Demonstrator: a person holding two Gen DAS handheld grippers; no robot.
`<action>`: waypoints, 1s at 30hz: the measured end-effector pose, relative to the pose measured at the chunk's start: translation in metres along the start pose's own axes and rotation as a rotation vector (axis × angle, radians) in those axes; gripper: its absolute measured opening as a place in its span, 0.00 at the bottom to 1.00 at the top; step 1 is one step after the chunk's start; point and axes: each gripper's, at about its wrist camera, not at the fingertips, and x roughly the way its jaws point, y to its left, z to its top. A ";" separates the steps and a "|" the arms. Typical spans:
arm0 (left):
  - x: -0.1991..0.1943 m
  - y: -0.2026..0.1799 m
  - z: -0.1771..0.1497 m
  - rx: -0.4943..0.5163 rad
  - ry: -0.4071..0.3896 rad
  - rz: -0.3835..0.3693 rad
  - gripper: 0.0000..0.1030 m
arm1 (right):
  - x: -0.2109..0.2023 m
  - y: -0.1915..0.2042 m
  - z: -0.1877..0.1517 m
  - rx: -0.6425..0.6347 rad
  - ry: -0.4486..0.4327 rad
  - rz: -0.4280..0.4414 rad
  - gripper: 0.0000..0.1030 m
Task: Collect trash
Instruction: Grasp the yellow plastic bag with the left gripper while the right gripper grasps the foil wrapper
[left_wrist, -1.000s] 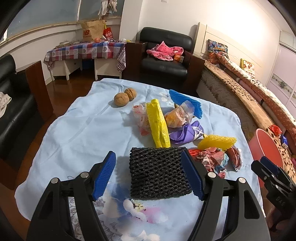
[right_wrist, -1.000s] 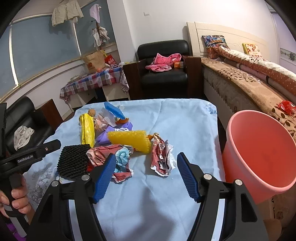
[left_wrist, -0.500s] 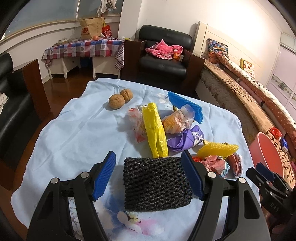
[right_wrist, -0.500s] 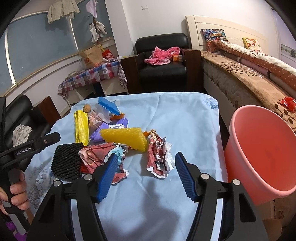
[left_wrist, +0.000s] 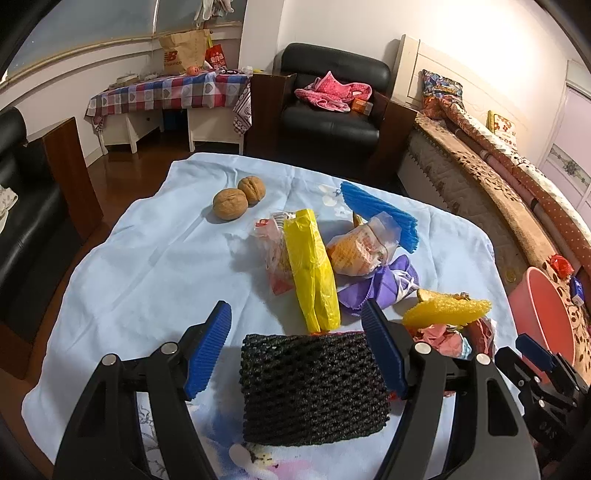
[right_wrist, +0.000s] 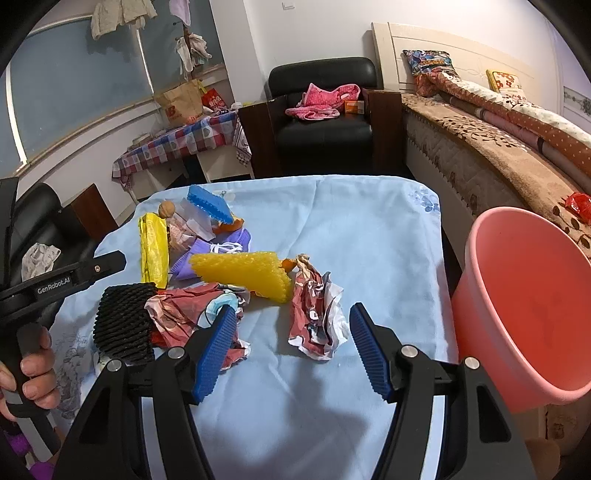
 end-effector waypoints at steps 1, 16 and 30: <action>0.002 0.000 0.001 0.000 0.003 0.002 0.69 | 0.001 0.000 0.001 -0.003 0.002 -0.002 0.62; 0.027 -0.008 0.015 0.013 0.043 0.016 0.65 | 0.028 -0.007 0.014 0.002 0.067 -0.021 0.62; 0.062 -0.005 0.022 -0.004 0.122 -0.008 0.50 | 0.058 -0.018 0.017 0.024 0.153 -0.029 0.56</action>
